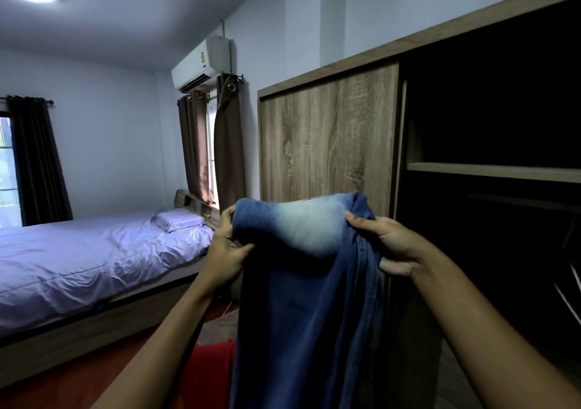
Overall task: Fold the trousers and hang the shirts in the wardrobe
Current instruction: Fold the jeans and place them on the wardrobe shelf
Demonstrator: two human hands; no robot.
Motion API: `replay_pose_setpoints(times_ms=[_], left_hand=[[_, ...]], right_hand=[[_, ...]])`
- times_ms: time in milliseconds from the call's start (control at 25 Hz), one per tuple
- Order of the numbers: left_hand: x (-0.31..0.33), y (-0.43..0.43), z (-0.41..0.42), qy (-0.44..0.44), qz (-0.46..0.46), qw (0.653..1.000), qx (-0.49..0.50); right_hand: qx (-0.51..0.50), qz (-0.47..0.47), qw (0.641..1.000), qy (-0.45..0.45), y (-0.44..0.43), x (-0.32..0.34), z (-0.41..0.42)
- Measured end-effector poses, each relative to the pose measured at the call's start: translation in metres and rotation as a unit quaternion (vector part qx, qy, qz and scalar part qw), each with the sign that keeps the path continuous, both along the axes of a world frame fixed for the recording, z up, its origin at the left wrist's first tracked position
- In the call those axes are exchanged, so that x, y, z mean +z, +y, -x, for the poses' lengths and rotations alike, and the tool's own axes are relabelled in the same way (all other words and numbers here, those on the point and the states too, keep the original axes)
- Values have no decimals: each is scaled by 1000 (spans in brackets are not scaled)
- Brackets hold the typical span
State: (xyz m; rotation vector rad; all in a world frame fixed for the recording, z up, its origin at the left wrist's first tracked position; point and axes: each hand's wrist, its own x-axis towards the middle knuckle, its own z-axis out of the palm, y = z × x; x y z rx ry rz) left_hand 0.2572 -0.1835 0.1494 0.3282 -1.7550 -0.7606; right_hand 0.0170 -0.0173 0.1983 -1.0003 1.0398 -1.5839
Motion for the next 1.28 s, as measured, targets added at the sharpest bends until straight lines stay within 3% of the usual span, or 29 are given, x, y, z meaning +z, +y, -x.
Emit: replay_pose_setpoints(times_ms=[120,200,320,440,640,720,800,880,1080,1280], left_hand=[[20,-1,-13,-20,160,986,49],[32,-6,-21,-62,184,981,9],[37,-11,-27,-80,107,988,-71],[28,-13,-27,-41,17,997,-67],[21,-13,-23,48,-79,995,-47],[21,-14,-22,50,-88,994,-32],[19,-9,-19,28,-64,997,-32],[14,-6,-15,19,-54,998,-25],[12,-14,-16,55,-119,991,23],[22,-7,-4,82,-162,983,40]], right_hand=[[-13,0,1000,7,-3,0,0],[-1,5,1000,7,-5,0,-3],[0,47,998,48,-7,1,-2],[-13,62,992,111,-9,2,1],[-27,60,994,92,-6,8,-14],[-65,40,988,136,-9,3,-27],[-145,1,958,249,-18,-6,-31],[-215,-7,929,302,-25,-12,-35],[-157,49,963,212,-30,-14,-21],[-136,102,966,194,-29,-17,-5]])
